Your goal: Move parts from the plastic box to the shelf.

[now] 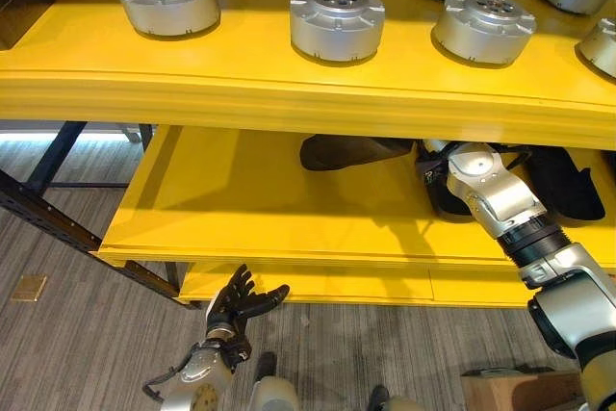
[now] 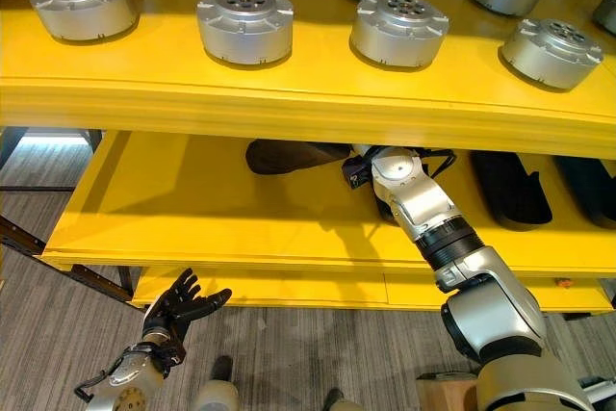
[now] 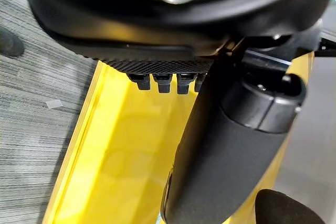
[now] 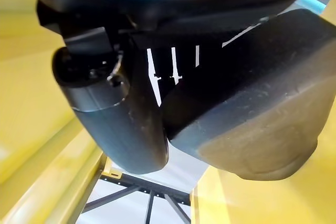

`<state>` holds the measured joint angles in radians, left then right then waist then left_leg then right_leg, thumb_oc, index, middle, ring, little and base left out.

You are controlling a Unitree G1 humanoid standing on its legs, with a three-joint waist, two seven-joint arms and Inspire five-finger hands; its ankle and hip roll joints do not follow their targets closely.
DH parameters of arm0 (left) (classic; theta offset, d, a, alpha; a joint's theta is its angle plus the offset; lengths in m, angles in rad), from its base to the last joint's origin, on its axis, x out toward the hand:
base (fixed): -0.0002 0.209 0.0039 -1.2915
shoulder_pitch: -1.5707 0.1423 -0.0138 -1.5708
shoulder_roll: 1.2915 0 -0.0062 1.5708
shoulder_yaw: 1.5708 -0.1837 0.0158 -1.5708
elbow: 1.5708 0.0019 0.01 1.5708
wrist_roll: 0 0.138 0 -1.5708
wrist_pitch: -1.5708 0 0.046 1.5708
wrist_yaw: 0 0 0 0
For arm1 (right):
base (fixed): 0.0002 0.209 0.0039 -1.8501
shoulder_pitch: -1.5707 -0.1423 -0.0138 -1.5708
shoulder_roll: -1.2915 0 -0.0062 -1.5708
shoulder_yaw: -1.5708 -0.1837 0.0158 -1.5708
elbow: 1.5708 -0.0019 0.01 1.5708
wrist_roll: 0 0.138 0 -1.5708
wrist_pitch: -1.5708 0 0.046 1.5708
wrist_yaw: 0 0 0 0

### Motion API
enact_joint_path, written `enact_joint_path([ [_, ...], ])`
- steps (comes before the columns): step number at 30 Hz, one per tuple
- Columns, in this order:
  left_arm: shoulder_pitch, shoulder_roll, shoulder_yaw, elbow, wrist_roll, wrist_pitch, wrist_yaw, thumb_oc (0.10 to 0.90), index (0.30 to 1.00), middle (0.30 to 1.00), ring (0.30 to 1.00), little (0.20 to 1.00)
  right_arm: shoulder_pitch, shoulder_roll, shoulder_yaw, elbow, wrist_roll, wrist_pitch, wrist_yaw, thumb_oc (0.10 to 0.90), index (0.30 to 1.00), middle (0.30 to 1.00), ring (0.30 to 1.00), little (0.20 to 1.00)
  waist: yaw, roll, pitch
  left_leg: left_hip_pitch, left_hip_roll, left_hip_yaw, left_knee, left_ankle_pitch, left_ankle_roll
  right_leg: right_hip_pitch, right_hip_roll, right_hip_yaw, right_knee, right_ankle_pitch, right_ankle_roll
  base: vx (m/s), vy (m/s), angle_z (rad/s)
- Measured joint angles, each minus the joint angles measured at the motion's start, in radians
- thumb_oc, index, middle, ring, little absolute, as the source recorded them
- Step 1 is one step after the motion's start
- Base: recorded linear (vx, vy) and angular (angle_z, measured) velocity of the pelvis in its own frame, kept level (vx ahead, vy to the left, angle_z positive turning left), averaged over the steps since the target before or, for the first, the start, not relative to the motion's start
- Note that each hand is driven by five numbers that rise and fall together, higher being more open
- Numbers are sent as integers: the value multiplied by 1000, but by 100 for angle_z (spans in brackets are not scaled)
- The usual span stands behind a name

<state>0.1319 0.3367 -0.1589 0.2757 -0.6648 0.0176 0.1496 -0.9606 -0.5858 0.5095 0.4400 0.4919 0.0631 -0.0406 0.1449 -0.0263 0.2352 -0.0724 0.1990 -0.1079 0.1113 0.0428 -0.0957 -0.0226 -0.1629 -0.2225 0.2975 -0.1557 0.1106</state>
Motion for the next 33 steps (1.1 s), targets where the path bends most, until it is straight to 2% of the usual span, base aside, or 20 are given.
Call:
enact_joint_path([
  [4, -25, -4, -13, 4, 0, -2, -1, 900, 1000, 1000, 1000, 1000, -10, -4, 0, 37, -1, 1, -14, 400, 300, 300, 300, 300, 12, 2, -2, -21, -23, 16, 50, 2, 1, 0, -41, -43, 82, -66, -2, -19, -29, 43],
  [7, -33, 4, -13, 3, 1, -2, -2, 900, 1000, 1000, 1000, 1000, -45, -2, 28, 39, -55, 4, -16, 400, 300, 300, 300, 300, 21, 6, -4, -15, -23, 31, 41, -21, 20, -14, -62, -58, 144, -106, -13, 38, 64, 19],
  [13, -44, 21, -40, -1, 1, -3, -4, 900, 1000, 1000, 1000, 1000, -131, 8, 76, 48, -208, -4, -39, 400, 300, 300, 300, 300, 25, 5, -4, -75, -52, 52, 159, -80, -19, -76, -108, -20, 246, -144, -4, -9, 96, -5],
  [17, -54, 31, -65, -1, 1, -9, -2, 900, 1000, 1000, 1000, 1000, -178, 31, 80, 123, -262, -5, -60, 400, 300, 300, 300, 300, 28, 5, -3, -138, -64, 58, 272, -135, -10, -121, -122, 1, 302, -162, -8, -49, 75, -8],
  [20, -58, 43, -72, 0, 1, -13, -1, 900, 1000, 1000, 1000, 1000, -216, 25, 111, 177, -296, -1, -68, 400, 300, 300, 300, 300, 37, 2, -1, -190, -64, 60, 357, -173, -15, -164, -126, 21, 349, -176, -5, -50, 59, -12],
  [25, -76, 51, -81, -5, 2, -21, -1, 900, 1000, 1000, 1000, 1000, -280, 7, 149, 249, -377, -6, -75, 400, 300, 300, 300, 300, 47, -1, 28, -274, -65, 59, 485, -239, -3, -232, -142, 47, 431, -208, -3, -11, 41, -6],
  [27, -79, 50, -83, -7, 3, -21, -2, 900, 1000, 1000, 1000, 1000, -292, -16, 151, 251, -405, -6, -75, 400, 300, 300, 300, 300, 47, -6, 46, -297, -80, 53, 510, -243, 0, -249, -153, 48, 456, -218, 2, -4, 30, 15],
  [33, -75, 52, -91, -9, 4, -21, 1, 900, 1000, 1000, 1000, 1000, -320, -54, 162, 316, -480, -12, -82, 400, 300, 300, 300, 300, 52, 0, 80, -349, -100, 44, 550, -251, 11, -284, -173, 46, 479, -222, 4, 11, 18, 9],
])
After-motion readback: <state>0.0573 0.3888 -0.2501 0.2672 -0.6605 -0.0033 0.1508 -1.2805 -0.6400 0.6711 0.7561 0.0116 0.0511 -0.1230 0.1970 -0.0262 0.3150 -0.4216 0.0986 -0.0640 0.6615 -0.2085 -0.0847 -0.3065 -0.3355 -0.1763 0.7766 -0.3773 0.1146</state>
